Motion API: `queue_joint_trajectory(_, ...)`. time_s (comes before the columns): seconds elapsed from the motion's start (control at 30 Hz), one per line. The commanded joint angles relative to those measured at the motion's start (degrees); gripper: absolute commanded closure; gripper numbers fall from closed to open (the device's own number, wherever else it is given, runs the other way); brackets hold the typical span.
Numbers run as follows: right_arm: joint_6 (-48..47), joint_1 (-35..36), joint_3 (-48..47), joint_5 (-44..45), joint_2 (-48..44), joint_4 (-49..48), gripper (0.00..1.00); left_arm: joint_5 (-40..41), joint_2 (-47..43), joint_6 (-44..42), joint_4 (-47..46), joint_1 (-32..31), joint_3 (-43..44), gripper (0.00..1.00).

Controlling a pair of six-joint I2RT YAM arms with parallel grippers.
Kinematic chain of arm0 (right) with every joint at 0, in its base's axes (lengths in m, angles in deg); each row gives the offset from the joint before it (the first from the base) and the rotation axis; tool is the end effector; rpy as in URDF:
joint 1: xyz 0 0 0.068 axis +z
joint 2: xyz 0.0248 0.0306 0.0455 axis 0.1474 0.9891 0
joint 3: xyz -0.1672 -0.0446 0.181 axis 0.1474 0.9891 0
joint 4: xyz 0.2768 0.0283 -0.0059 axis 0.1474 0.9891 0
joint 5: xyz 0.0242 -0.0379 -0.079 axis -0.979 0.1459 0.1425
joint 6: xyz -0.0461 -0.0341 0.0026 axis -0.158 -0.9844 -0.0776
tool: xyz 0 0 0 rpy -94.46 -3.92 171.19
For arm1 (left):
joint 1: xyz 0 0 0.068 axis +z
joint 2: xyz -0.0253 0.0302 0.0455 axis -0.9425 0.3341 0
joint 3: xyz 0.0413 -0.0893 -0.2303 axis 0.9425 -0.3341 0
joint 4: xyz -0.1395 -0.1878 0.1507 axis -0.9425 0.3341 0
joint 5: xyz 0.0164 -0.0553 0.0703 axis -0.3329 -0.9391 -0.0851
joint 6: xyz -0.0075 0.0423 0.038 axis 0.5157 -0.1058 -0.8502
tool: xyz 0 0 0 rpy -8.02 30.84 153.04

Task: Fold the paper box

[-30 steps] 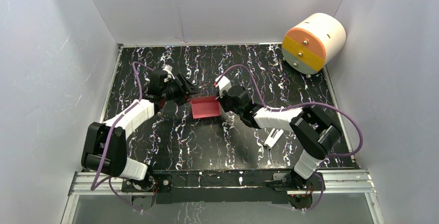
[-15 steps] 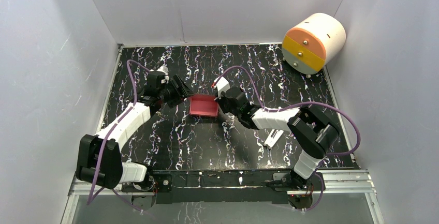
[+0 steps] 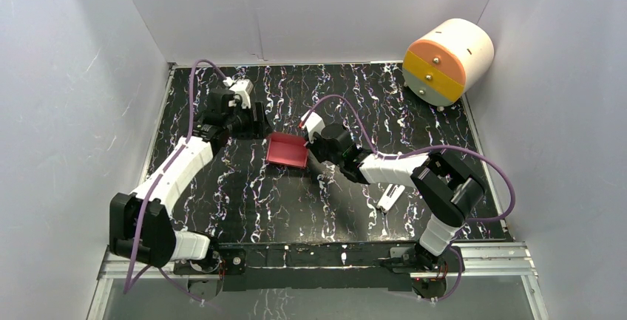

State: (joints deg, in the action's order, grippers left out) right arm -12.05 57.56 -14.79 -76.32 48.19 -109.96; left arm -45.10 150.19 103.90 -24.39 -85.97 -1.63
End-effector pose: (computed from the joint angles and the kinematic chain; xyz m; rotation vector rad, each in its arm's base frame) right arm 0.2518 0.2806 0.1571 -0.8363 1.7691 0.3214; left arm 0.3160 -0.0975 0.2600 0.0999 2.1774 -0.5908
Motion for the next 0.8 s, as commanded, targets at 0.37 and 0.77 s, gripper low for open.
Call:
queue_joint_trajectory(0.37,-2.14,-1.55,-2.89,-6.51,-3.22,5.38,0.92,-7.54,-5.20,-31.27,-7.97,0.06,-8.07,0.42)
queue_joint_trajectory(0.77,-2.01,-1.62,-4.05,-8.75,-2.79,6.18,0.92,-12.25,2.66,-44.05,-9.67,0.07,-6.03,0.53)
